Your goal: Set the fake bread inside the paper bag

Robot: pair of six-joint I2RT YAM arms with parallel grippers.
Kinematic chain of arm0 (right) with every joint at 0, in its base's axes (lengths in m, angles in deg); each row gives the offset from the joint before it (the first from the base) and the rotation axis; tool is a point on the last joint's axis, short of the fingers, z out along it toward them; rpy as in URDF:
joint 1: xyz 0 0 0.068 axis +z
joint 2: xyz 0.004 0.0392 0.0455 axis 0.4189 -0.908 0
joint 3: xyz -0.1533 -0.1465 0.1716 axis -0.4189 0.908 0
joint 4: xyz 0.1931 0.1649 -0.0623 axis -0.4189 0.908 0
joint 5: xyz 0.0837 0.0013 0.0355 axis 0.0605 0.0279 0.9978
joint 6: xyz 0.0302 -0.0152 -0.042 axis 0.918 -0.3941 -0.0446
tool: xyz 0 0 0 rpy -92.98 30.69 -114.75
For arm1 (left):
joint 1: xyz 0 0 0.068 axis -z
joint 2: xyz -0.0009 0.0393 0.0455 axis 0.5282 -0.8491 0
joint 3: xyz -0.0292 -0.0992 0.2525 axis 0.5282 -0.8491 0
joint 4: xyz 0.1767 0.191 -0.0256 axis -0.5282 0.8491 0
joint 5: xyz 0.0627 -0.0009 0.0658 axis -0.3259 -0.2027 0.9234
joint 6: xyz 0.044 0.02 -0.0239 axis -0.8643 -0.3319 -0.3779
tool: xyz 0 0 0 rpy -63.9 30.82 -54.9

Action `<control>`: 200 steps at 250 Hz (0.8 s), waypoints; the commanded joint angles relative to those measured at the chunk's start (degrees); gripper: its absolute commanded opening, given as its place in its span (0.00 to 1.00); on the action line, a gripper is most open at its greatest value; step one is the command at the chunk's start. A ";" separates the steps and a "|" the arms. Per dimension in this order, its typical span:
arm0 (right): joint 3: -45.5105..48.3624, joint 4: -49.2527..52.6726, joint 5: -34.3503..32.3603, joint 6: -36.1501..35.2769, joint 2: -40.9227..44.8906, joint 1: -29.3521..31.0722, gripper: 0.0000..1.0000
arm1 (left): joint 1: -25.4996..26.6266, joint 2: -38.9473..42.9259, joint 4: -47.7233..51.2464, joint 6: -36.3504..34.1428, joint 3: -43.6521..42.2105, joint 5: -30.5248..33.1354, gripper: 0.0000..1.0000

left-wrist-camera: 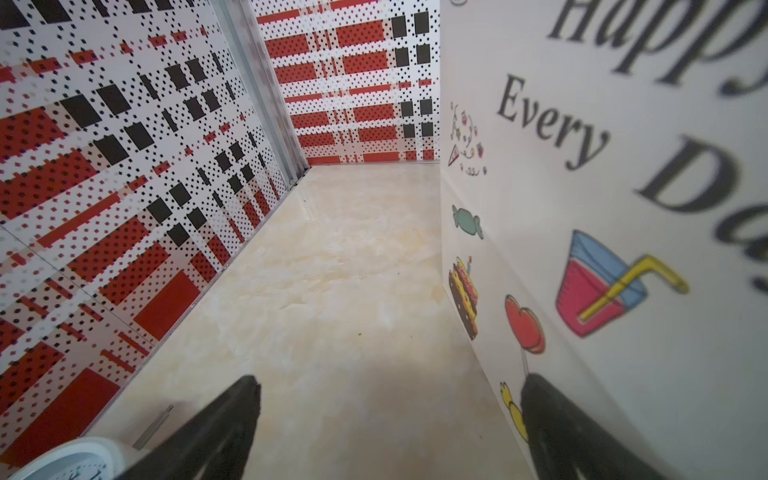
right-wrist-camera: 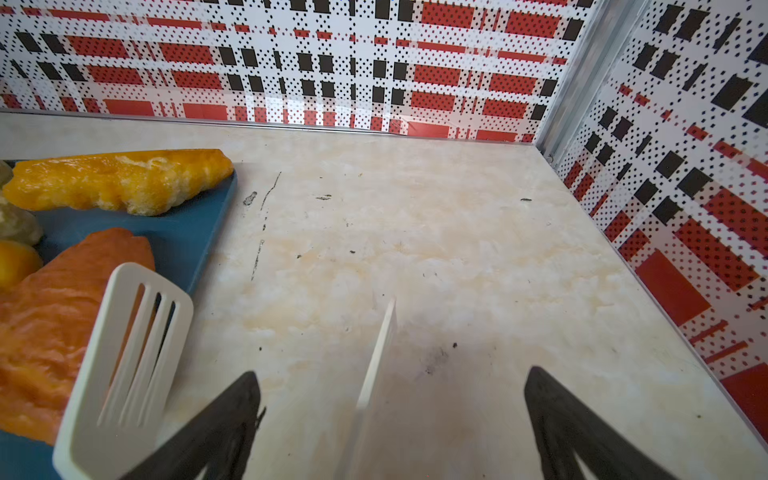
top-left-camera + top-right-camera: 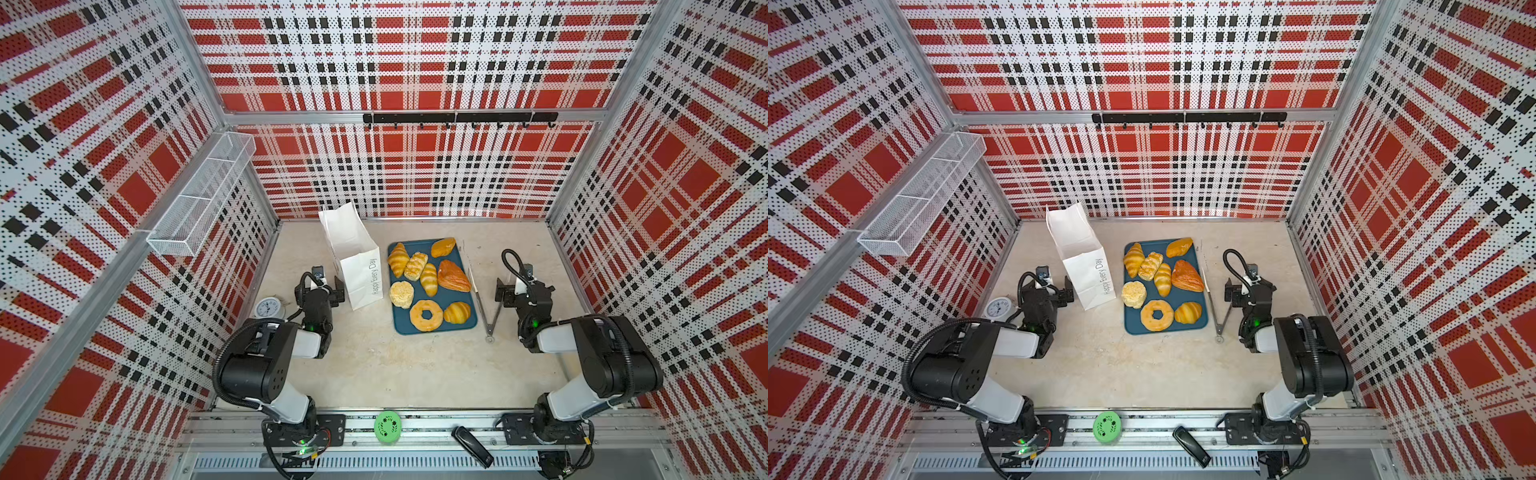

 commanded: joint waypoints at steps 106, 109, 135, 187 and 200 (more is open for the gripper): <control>-0.89 -1.51 0.53 0.13 -0.12 -0.09 1.00 | -0.16 -0.36 -1.67 -0.14 0.71 -0.29 0.99; -0.98 -1.53 0.53 0.12 -0.13 -0.20 1.00 | -0.14 -0.36 -1.66 -0.18 0.71 -0.32 0.99; -0.92 -1.52 0.53 0.12 -0.12 -0.14 1.00 | -0.14 -0.36 -1.61 -0.14 0.71 -0.31 0.99; -0.88 -1.42 0.53 0.17 -0.11 -0.22 1.00 | -1.62 -0.09 0.19 1.19 1.41 -2.15 0.99; -1.01 -1.38 0.64 0.20 -0.05 -0.14 1.00 | -1.64 -0.05 0.19 1.25 1.39 -2.19 0.99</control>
